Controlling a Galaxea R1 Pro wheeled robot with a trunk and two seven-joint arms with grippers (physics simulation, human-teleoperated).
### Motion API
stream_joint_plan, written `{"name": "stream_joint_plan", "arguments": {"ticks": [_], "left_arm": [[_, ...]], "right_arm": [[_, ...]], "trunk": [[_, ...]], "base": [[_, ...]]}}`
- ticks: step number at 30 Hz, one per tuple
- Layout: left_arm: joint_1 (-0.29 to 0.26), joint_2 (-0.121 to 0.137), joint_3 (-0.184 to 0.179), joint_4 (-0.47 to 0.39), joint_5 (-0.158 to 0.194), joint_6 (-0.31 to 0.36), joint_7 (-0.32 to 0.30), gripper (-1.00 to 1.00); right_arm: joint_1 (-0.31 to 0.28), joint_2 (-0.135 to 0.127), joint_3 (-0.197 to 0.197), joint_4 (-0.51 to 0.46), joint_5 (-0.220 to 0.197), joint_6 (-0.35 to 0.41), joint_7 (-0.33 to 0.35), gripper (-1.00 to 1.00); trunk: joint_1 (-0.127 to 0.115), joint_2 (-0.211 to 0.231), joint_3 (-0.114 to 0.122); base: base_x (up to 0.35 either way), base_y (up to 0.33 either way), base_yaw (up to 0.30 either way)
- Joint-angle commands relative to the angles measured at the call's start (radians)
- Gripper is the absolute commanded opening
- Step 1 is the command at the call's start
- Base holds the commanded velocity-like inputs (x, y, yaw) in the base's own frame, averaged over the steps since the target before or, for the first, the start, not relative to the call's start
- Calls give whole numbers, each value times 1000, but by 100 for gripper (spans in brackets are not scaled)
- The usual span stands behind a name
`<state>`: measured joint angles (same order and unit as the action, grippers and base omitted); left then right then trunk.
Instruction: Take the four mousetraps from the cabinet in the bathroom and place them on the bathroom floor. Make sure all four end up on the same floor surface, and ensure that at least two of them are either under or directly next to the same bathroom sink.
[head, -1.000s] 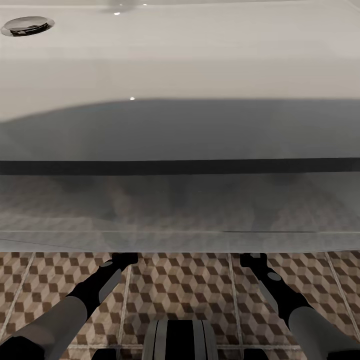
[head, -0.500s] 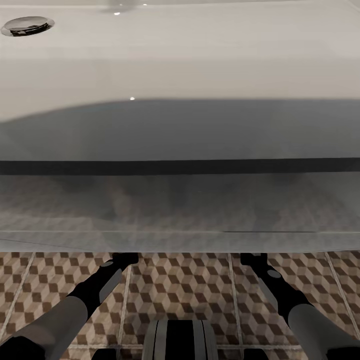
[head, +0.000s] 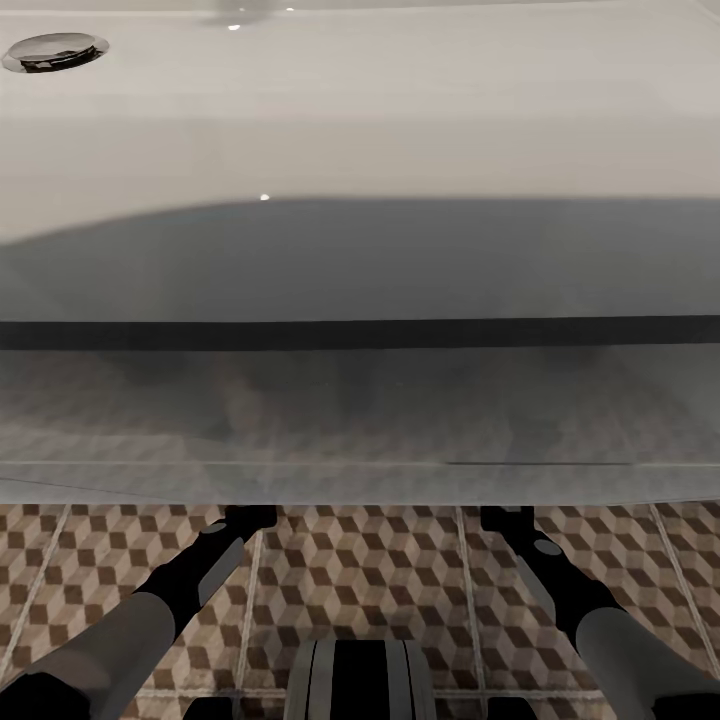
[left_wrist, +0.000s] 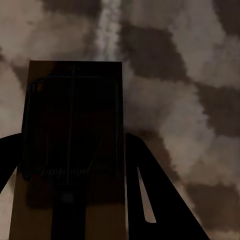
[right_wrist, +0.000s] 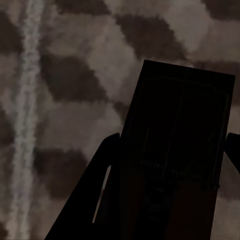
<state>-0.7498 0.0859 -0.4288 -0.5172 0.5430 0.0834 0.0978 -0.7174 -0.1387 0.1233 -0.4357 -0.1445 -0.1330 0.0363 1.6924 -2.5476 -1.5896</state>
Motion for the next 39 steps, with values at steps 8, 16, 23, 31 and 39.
{"name": "stream_joint_plan", "arguments": {"ticks": [8, 16, 23, 31, 39], "left_arm": [[0, 1, -9, -3, 5, 2, 11, -100], [0, 4, -8, -3, 5, 0, 11, -100], [0, 6, -8, -3, 6, -2, 10, -100], [0, 8, -7, -3, 6, -5, 10, -100], [0, 7, -7, -3, 6, -5, 10, -100]], "right_arm": [[-1, 1, 6, 3, -10, -6, 5, -100], [-1, 1, 7, 3, -11, -7, 5, -100], [-1, 1, 7, 4, -12, -7, 5, -100], [-1, 1, 7, 6, -14, -7, 5, -100], [-1, 1, 7, 8, -16, -7, 7, -100]], "trunk": [[0, 0, -1], [0, 0, -1], [0, 0, -1], [0, 0, -1], [0, 0, -1]], "base": [[0, 0, 0], [0, 0, 0], [0, 0, 0], [0, 0, 0], [0, 0, 0]]}}
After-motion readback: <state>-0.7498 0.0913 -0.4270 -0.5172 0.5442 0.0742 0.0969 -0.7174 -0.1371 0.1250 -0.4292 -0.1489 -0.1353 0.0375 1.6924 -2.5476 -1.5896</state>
